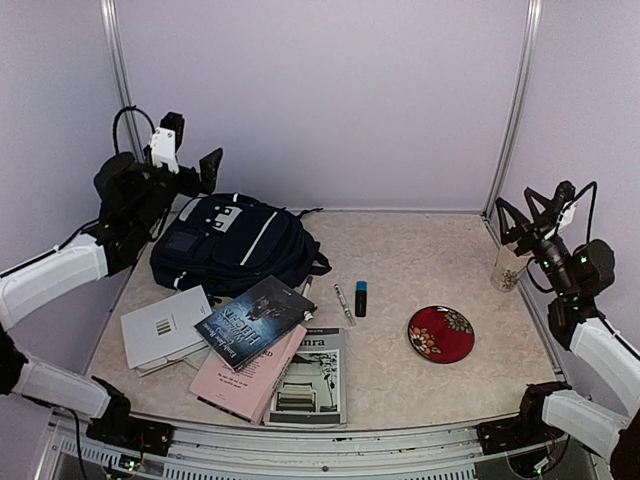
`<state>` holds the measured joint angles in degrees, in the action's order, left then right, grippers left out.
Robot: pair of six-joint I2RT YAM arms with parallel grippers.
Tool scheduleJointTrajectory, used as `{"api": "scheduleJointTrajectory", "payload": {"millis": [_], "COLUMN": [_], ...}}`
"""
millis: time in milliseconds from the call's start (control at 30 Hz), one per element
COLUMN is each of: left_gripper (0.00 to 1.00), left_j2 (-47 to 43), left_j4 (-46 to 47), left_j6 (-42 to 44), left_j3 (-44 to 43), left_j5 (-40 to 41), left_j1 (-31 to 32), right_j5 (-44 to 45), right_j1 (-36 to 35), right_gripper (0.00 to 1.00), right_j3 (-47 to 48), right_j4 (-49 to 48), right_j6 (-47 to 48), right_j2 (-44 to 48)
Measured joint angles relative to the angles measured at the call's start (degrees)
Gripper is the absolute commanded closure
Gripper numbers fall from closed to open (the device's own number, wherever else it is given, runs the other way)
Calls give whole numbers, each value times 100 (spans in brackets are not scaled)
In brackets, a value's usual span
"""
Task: Pack the student bag
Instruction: Pick up the student bag from the corner of the board.
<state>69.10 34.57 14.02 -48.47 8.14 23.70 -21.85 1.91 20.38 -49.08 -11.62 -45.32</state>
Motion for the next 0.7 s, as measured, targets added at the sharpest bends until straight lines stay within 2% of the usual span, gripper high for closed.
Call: {"api": "scheduleJointTrajectory", "payload": {"millis": [167, 267, 400, 567, 633, 700], "left_gripper": [1, 1, 1, 1, 9, 28], "left_j2": [1506, 2531, 3910, 5342, 5751, 5936], "left_j4": [-2520, -3790, -5047, -5984, -6205, -6387], "left_j6": [13, 17, 22, 66, 107, 122], "left_j3": [-2828, -3947, -4535, -4771, -5010, -5281], "left_j5": [-741, -975, -911, -608, -433, -269], "left_j1": [157, 258, 450, 597, 619, 640], "right_j5": [-476, -448, -232, -153, -181, -221], "right_j1": [-557, -1259, -2146, -2677, -2804, -2900], "right_gripper": [18, 16, 15, 10, 10, 10], "right_j3": [1231, 1694, 1956, 2111, 2166, 2175], "right_j4": [857, 1368, 2063, 2612, 2743, 2839], "right_j6": [-514, -560, -470, -444, -431, -428], "right_j2": [-308, -717, -1408, -2096, -2293, -2385]}}
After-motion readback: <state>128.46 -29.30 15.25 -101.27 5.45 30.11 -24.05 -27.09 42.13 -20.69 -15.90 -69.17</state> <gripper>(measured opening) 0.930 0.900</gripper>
